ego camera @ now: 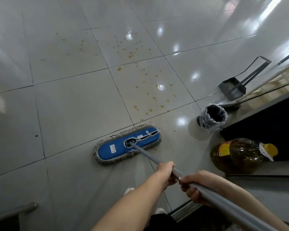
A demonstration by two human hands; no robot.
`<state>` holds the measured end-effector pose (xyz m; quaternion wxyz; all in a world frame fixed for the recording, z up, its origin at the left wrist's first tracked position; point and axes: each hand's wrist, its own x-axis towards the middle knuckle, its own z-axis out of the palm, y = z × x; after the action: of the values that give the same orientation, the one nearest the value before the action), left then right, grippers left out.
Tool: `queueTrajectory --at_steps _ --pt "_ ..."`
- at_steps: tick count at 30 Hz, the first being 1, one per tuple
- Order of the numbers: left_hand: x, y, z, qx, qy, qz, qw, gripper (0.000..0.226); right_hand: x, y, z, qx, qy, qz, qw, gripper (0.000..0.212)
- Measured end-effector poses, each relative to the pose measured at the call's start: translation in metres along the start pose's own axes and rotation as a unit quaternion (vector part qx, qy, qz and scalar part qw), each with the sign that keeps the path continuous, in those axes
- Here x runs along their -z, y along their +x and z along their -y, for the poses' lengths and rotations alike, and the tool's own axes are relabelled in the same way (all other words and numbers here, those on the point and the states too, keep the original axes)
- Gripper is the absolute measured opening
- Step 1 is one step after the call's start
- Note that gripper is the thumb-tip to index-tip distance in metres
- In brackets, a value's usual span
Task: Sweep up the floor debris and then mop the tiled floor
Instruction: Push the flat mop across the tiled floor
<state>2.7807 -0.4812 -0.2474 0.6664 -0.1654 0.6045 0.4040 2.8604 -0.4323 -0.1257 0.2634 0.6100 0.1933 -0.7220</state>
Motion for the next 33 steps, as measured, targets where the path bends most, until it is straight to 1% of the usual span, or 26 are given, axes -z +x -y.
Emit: queueTrajectory --at_steps 4,8,13,18,21,23,26,30,33 --pt "-0.004 -0.012 -0.004 -0.005 0.025 -0.015 1.0 0.016 -0.003 -0.009 -0.001 0.022 -0.029 -0.001 0.999 0.031" --pt "-0.015 -0.025 0.007 0.005 0.045 -0.007 0.999 0.019 0.009 -0.018 -0.012 0.03 -0.069 -0.009 0.997 0.033" --pt "-0.039 -0.028 0.043 0.017 0.07 0.019 0.997 0.014 0.043 -0.025 -0.044 0.03 -0.084 -0.009 0.996 0.032" --pt "-0.065 -0.032 0.076 0.041 0.087 0.04 0.995 0.018 0.08 -0.034 -0.071 0.025 -0.101 -0.002 0.995 0.031" --pt "-0.076 -0.03 0.102 0.057 0.079 0.059 0.994 0.017 0.099 -0.03 -0.093 0.025 -0.111 -0.006 0.993 0.032" --pt "-0.085 -0.027 0.12 0.06 0.059 0.059 0.995 0.018 0.11 -0.022 -0.106 0.035 -0.127 -0.02 0.991 0.03" --pt "-0.097 -0.016 0.131 0.054 0.023 0.032 0.998 0.019 0.118 -0.008 -0.108 0.039 -0.184 -0.047 0.981 0.03" --pt "-0.1 -0.002 0.131 0.037 0.029 0.0 0.999 0.021 0.117 0.015 -0.1 0.058 -0.302 -0.096 0.947 0.039" --pt "-0.102 0.01 0.132 0.022 0.029 -0.011 0.999 0.02 0.122 0.026 -0.095 0.061 -0.328 -0.105 0.937 0.042"
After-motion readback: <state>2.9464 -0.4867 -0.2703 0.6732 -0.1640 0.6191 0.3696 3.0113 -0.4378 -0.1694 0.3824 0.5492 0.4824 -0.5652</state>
